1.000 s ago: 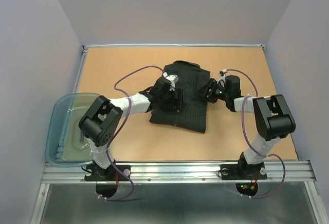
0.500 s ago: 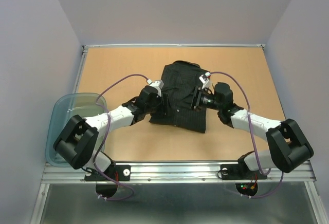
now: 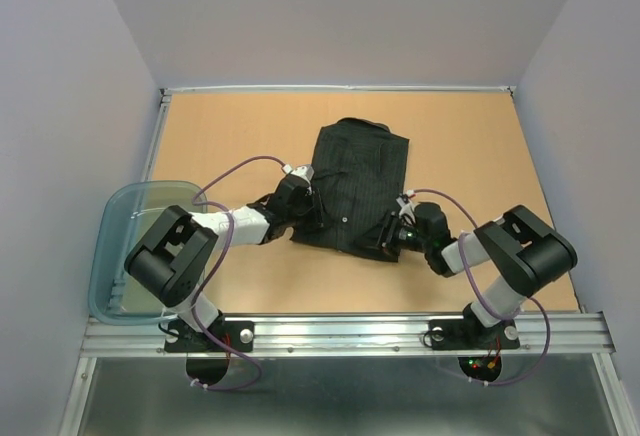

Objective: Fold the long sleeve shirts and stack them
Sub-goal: Fold the shirt

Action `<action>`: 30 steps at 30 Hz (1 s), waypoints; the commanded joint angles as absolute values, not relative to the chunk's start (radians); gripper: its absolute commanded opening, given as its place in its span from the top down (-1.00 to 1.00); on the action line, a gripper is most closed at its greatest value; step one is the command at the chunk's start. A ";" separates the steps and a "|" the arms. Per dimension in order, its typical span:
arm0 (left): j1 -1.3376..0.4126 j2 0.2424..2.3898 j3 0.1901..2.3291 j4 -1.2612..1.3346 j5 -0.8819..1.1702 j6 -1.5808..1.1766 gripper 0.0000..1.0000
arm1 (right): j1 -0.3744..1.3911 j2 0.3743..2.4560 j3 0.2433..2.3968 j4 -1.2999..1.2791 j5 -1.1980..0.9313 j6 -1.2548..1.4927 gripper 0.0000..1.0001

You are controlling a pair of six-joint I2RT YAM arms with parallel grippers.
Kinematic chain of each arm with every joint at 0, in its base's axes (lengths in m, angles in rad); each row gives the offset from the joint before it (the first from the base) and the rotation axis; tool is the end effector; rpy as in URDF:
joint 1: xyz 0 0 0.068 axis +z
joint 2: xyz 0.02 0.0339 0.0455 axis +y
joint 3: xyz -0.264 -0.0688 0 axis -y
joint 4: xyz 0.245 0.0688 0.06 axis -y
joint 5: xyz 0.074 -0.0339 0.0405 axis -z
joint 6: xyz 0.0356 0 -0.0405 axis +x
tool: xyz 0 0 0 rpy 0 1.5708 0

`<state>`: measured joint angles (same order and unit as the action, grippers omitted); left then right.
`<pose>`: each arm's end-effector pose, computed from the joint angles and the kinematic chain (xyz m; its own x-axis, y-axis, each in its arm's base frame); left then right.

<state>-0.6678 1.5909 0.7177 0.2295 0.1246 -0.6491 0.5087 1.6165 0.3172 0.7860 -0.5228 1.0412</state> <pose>0.2455 -0.1992 0.1626 -0.7940 -0.1377 -0.5921 0.2668 0.7963 -0.5429 0.2070 0.1358 0.1058 -0.9087 0.3494 -0.2285 -0.0350 0.4817 0.8757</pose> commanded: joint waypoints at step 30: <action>-0.641 1.491 0.591 0.305 0.100 -0.836 0.56 | 0.476 1.943 0.897 0.699 -0.723 0.916 -0.01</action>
<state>-0.6456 1.4750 0.6083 0.2474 0.0780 -0.8032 0.4728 1.8656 0.8688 0.6407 -0.6865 0.9337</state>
